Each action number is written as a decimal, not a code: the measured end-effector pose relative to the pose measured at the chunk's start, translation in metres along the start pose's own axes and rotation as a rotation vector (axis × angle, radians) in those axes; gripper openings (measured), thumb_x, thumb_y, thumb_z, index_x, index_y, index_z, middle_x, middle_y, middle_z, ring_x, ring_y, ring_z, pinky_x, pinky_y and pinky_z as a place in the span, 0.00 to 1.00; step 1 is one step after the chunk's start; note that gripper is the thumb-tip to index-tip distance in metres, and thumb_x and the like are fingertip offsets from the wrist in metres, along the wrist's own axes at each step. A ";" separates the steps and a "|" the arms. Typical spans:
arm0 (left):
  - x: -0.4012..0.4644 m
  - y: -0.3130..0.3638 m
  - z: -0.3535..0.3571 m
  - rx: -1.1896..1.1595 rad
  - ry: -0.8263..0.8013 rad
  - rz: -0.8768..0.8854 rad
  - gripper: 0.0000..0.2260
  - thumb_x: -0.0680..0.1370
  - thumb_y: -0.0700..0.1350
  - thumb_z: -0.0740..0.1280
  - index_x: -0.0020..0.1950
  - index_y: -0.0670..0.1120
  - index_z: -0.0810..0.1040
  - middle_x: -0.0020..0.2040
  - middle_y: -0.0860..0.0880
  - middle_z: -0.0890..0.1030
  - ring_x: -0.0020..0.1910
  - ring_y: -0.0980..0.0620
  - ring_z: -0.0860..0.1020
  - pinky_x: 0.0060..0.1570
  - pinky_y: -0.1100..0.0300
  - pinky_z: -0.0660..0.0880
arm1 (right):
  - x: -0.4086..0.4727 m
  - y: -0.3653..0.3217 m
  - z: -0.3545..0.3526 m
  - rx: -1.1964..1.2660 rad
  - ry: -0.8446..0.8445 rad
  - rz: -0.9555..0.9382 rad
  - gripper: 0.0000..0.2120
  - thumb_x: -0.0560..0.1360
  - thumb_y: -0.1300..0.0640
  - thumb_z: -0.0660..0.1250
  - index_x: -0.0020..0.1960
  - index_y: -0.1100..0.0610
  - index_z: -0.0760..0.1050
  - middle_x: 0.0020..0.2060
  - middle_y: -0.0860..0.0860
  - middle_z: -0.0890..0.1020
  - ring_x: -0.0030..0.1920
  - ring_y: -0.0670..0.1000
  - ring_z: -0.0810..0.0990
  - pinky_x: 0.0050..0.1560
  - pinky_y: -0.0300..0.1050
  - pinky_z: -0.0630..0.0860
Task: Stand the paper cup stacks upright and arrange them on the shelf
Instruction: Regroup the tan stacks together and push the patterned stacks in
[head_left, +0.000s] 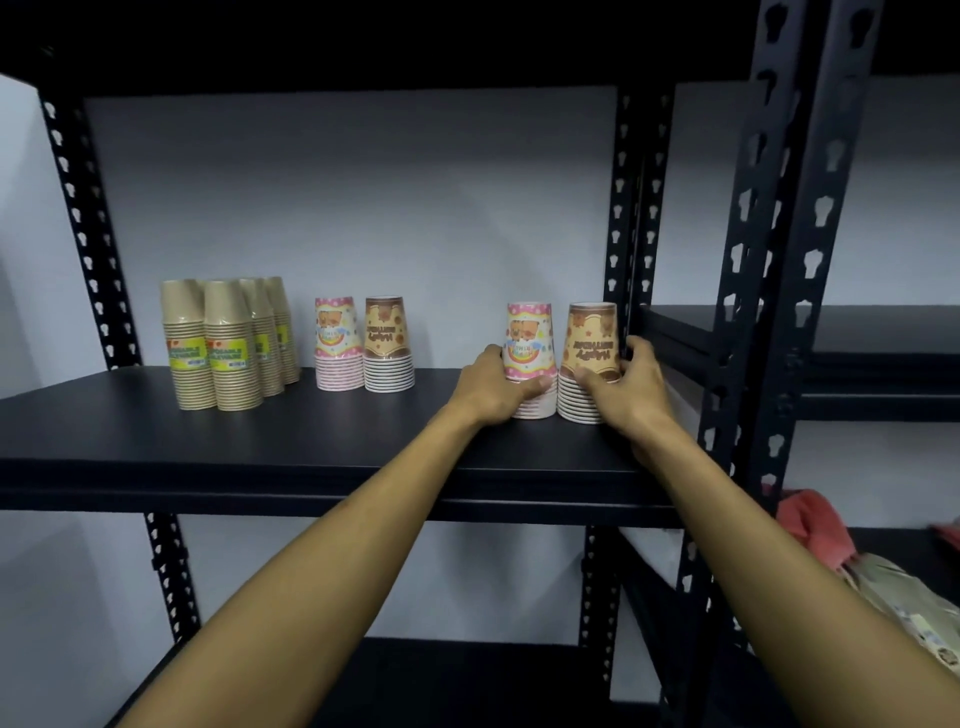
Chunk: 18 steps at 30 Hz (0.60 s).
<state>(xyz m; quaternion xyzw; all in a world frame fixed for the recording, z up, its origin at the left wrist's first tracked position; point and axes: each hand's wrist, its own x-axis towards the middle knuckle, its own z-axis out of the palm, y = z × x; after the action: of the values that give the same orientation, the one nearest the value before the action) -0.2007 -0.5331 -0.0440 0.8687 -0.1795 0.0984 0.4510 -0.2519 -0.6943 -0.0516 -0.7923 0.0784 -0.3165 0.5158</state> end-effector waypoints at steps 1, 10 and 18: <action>0.000 -0.001 0.000 -0.004 0.007 0.003 0.29 0.72 0.56 0.75 0.68 0.45 0.71 0.64 0.47 0.79 0.61 0.48 0.78 0.54 0.60 0.72 | 0.000 0.000 0.000 -0.019 -0.015 -0.015 0.37 0.73 0.54 0.75 0.76 0.57 0.60 0.67 0.56 0.77 0.64 0.55 0.77 0.64 0.52 0.74; -0.011 -0.026 -0.033 0.015 0.002 0.030 0.30 0.71 0.56 0.76 0.67 0.45 0.71 0.64 0.48 0.79 0.60 0.49 0.79 0.54 0.60 0.72 | -0.009 -0.015 0.011 -0.134 -0.125 -0.091 0.27 0.69 0.49 0.77 0.63 0.58 0.75 0.56 0.53 0.82 0.54 0.52 0.81 0.58 0.52 0.78; -0.024 -0.071 -0.095 -0.006 0.011 0.033 0.28 0.71 0.52 0.77 0.66 0.45 0.74 0.63 0.48 0.80 0.61 0.49 0.79 0.60 0.56 0.75 | -0.035 -0.046 0.066 -0.088 -0.221 -0.115 0.28 0.69 0.48 0.77 0.64 0.58 0.74 0.54 0.51 0.82 0.52 0.50 0.82 0.56 0.47 0.79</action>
<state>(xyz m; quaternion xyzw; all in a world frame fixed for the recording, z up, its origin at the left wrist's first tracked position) -0.1952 -0.4122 -0.0506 0.8637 -0.1914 0.1102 0.4530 -0.2501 -0.6067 -0.0439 -0.8473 -0.0107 -0.2523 0.4672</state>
